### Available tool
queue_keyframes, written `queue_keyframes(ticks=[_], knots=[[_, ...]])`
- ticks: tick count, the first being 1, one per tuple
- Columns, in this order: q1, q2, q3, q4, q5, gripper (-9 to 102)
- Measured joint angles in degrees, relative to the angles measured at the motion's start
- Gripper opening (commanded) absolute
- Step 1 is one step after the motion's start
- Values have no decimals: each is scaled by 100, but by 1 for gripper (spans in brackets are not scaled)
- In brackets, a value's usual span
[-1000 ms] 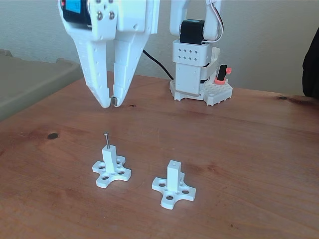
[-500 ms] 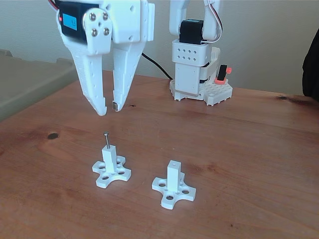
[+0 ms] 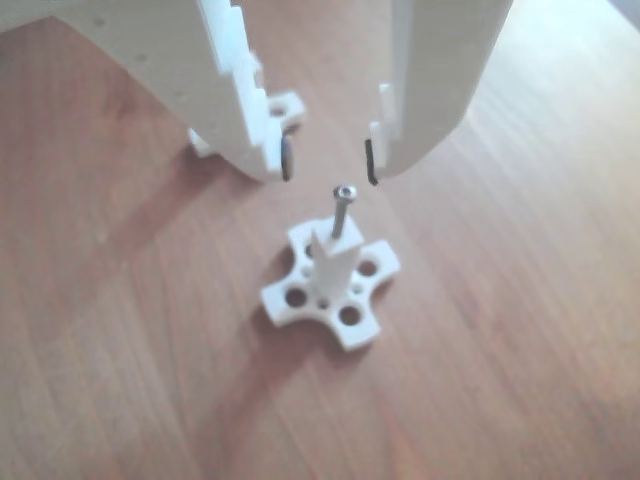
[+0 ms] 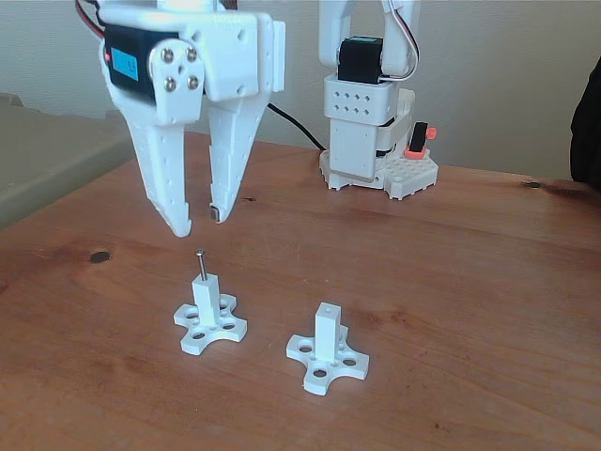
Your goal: Grab the screw and set it in the hole.
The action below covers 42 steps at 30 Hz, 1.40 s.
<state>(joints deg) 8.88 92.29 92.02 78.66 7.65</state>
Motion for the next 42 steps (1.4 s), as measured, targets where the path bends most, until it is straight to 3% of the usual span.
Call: queue_keyframes(ticks=[42], knots=[[-62,-501,-202,-141,0,9]])
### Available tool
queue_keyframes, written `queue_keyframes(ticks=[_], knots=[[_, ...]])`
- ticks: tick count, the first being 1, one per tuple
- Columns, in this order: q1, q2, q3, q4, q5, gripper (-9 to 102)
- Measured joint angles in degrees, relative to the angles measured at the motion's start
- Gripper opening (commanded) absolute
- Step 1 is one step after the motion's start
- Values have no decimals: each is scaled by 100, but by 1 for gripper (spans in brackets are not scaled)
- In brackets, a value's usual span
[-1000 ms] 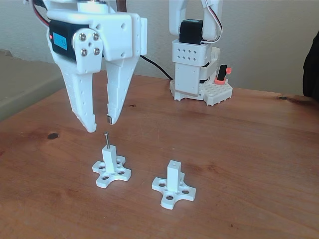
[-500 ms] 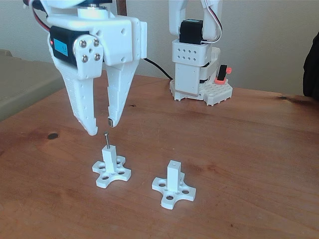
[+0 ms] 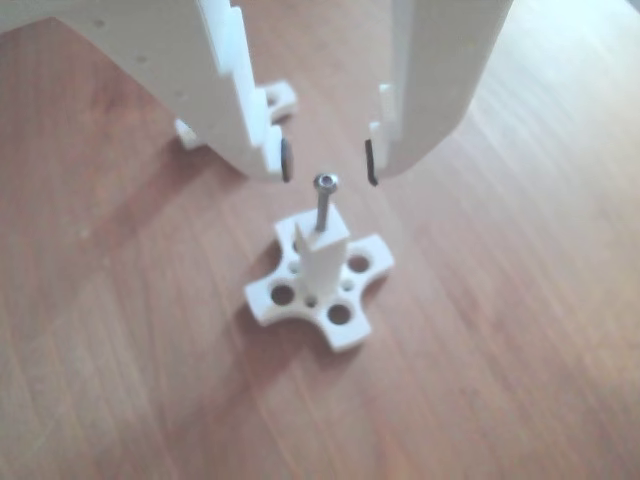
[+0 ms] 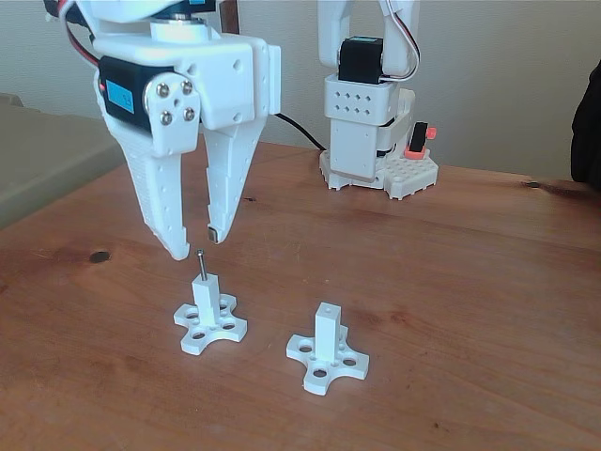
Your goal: Grab the screw and set it in the hole.
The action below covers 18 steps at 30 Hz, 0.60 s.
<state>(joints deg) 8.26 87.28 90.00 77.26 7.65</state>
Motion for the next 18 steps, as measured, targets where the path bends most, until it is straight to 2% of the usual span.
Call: queue_keyframes(ticks=[18], knots=[[0,-123,0,-88,0,9]])
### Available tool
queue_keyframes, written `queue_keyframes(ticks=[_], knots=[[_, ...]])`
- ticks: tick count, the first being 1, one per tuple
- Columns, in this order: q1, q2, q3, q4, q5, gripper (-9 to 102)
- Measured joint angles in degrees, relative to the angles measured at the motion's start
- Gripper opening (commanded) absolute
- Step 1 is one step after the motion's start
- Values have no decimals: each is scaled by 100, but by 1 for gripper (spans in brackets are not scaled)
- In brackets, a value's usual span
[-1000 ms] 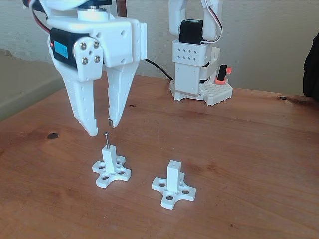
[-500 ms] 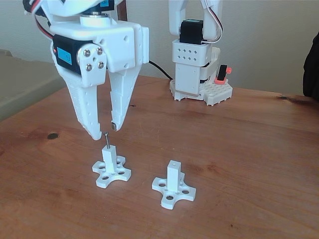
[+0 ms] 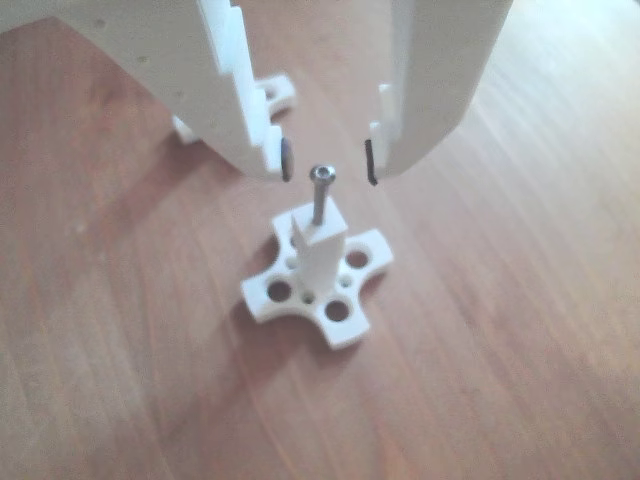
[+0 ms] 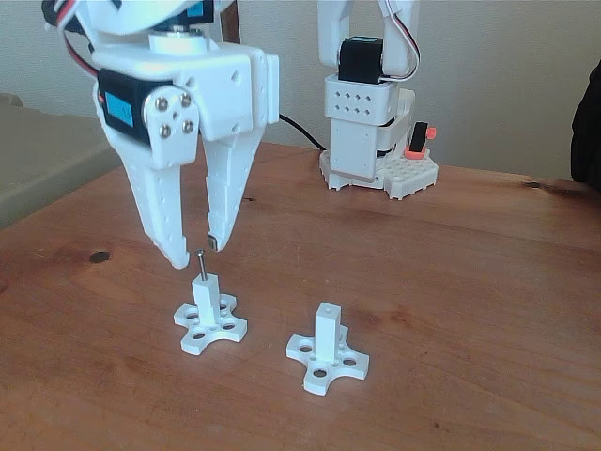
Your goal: Grab the screw and set it in the hole.
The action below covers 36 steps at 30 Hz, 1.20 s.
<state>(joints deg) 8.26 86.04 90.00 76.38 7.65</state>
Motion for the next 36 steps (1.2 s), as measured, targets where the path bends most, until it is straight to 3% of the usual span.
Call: queue_keyframes(ticks=[36], knots=[[0,-255,0,-176,-53,7]])
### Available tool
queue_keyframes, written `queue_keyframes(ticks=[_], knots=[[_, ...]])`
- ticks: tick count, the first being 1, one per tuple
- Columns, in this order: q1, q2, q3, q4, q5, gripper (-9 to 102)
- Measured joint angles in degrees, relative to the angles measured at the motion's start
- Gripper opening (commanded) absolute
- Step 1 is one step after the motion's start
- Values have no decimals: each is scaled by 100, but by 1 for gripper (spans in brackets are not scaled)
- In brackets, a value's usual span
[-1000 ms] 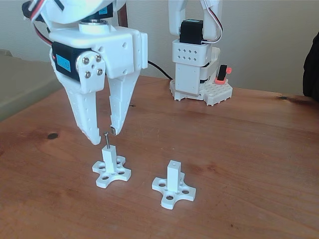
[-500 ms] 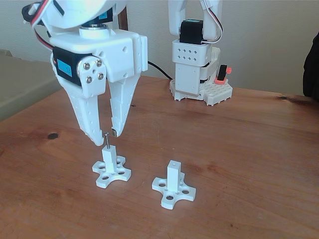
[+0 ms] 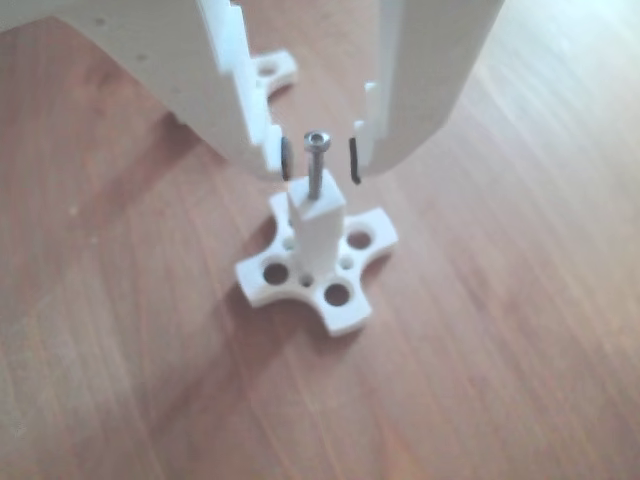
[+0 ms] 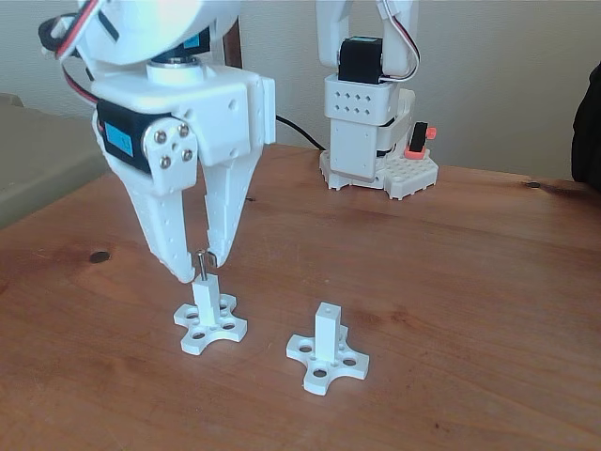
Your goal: Grab the screw and set it in the hole.
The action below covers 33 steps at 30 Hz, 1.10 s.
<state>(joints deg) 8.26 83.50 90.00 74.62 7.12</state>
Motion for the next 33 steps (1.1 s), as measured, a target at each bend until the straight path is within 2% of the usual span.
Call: queue_keyframes(ticks=[33], knots=[[88,0,-132,9,-53,4]])
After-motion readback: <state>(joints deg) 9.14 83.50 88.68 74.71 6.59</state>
